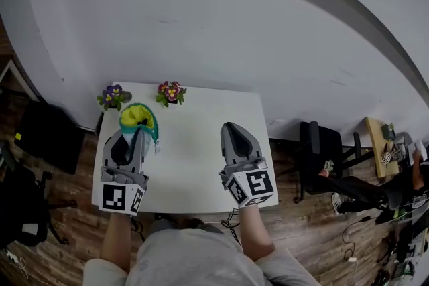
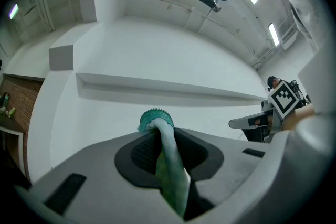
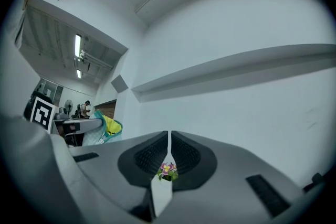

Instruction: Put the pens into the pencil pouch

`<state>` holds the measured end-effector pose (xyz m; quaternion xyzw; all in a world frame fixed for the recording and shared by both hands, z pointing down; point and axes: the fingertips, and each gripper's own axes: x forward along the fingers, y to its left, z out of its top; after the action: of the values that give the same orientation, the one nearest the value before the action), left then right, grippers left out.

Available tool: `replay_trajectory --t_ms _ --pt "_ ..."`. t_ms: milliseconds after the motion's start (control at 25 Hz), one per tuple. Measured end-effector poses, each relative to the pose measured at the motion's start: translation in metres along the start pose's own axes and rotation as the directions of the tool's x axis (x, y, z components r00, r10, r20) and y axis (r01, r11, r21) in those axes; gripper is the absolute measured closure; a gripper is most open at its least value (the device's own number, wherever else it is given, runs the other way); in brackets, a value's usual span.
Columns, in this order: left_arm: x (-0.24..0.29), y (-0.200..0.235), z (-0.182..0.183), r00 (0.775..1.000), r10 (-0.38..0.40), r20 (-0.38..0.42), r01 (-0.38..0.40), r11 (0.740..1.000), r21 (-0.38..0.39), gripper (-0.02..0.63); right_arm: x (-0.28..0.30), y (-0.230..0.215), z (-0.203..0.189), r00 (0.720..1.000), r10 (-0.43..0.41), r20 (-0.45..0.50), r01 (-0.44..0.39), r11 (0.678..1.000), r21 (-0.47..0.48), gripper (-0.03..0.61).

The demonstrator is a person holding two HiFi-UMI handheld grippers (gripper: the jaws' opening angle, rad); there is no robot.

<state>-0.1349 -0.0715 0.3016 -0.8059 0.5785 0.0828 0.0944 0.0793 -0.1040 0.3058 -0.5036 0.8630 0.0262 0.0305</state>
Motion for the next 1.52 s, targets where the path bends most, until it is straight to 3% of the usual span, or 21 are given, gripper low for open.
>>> replay_trajectory --t_ms 800,1520 --pt "-0.029 -0.060 0.023 0.999 0.052 0.005 -0.052 0.998 0.044 0.522 -0.068 -0.025 -0.005 1.000 0.025 0.014 -0.025 1.000 0.009 0.540" --pt "-0.032 -0.098 0.030 0.998 0.054 0.009 -0.054 0.997 0.062 0.522 -0.094 -0.040 -0.001 0.998 0.053 0.018 -0.053 0.999 0.006 0.540"
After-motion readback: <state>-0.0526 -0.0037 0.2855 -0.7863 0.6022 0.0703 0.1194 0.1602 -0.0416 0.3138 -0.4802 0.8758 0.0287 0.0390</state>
